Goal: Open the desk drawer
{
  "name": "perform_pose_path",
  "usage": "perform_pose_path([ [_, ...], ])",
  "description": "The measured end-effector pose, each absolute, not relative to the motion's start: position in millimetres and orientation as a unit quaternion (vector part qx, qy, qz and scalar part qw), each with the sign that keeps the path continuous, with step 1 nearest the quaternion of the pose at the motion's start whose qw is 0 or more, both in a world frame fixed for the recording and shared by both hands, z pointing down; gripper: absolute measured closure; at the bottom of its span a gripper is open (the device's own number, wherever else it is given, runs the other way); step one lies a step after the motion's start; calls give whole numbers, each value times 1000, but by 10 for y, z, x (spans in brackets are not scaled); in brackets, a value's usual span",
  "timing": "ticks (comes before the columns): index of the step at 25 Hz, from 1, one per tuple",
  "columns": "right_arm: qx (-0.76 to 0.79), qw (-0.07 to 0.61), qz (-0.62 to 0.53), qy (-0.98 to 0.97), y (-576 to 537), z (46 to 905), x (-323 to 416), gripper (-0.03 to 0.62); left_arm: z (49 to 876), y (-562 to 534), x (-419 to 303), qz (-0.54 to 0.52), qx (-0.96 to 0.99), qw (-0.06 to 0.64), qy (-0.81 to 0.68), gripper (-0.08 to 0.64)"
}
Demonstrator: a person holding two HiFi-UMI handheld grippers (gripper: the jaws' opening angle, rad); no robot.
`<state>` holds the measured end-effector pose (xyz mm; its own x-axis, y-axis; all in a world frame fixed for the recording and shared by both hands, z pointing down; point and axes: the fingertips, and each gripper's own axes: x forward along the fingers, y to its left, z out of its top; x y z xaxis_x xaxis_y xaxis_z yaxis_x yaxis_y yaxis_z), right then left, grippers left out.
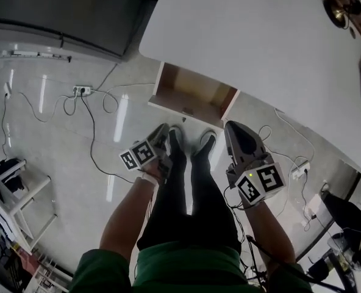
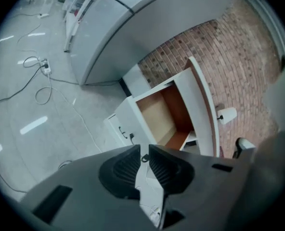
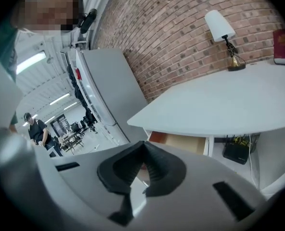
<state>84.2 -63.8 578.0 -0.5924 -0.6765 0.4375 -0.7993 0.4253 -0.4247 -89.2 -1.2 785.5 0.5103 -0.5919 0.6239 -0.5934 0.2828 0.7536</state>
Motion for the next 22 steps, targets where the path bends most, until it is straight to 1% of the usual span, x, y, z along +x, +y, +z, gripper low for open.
perform_pose_path([
  [3, 446, 90, 283, -844, -822, 5398, 863, 592, 7343, -290, -959, -6, 637, 595, -491, 512],
  [6, 450, 84, 266, -848, -928, 5007, 875, 592, 6734, -600, -1026, 3, 683, 538, -494, 512],
  [8, 457, 81, 264, -845, -934, 4778, 893, 592, 6266, -745, -915, 8, 724, 504, -471, 512],
  [14, 468, 59, 234, -850, -1030, 4024, 880, 592, 4747, -1166, -574, 38, 832, 337, -438, 512],
  [19, 477, 53, 184, -858, -1170, 3453, 952, 592, 3764, -1298, -237, 38, 882, 230, -409, 526],
  [22, 489, 35, 167, -855, -1249, 3106, 1015, 592, 3254, -1311, -161, 47, 899, 158, -406, 535],
])
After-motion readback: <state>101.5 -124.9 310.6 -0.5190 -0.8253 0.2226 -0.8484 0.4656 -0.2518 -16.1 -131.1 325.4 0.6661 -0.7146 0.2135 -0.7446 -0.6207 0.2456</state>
